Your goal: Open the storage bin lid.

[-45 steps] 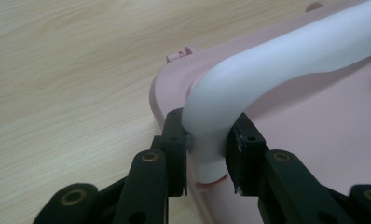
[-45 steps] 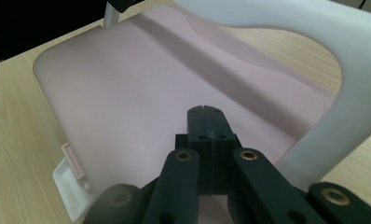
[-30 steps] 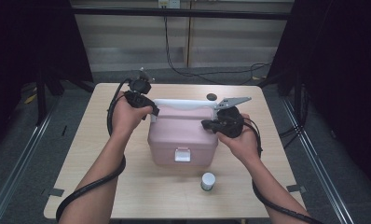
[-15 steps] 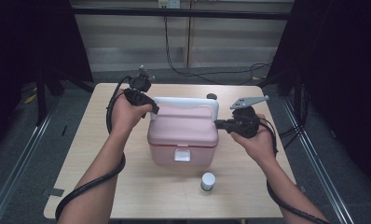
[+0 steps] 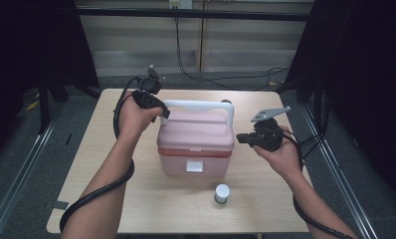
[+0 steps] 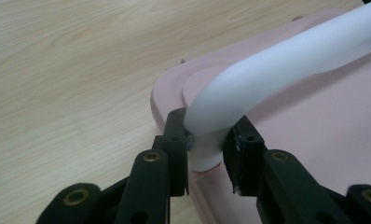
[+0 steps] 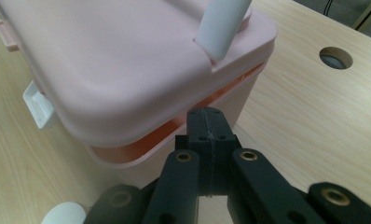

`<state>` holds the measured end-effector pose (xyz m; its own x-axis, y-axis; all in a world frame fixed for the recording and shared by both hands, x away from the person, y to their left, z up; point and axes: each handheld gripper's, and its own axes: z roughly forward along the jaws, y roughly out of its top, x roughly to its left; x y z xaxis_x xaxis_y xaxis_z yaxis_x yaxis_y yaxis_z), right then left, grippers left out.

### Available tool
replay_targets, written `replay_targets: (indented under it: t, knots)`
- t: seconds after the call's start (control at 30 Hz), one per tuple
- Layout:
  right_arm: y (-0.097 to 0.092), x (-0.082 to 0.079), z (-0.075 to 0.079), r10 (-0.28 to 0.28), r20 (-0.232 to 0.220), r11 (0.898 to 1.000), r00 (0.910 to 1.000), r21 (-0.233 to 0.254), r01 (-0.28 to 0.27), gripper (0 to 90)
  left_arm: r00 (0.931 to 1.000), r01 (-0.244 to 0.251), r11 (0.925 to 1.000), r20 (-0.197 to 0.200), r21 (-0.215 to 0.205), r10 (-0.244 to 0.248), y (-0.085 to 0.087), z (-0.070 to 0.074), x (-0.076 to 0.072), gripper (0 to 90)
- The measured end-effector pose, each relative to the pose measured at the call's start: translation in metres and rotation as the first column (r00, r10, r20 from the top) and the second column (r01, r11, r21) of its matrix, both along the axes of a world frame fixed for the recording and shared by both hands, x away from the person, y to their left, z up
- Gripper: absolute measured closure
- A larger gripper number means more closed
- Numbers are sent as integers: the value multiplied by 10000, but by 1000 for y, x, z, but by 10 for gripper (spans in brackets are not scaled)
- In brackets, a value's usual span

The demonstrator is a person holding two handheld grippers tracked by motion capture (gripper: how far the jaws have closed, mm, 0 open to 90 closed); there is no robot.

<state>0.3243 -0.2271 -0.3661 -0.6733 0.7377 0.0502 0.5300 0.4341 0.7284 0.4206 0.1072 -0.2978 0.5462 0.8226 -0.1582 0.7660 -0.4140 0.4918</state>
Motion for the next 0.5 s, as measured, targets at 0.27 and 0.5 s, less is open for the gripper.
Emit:
replay_targets:
  t: [0.27, 0.5]
  knots:
    - [3, 1, -4, 181, -192, 9996, 9997, 211, -177, 900, 10000, -19, 9999, 77, -121, 20, 0, 5, 2, 717]
    - [11, 1, -7, 417, -273, 9987, 9988, 287, -410, 900, 9998, -189, 9994, 111, -295, 192, 0, 8, 3, 717]
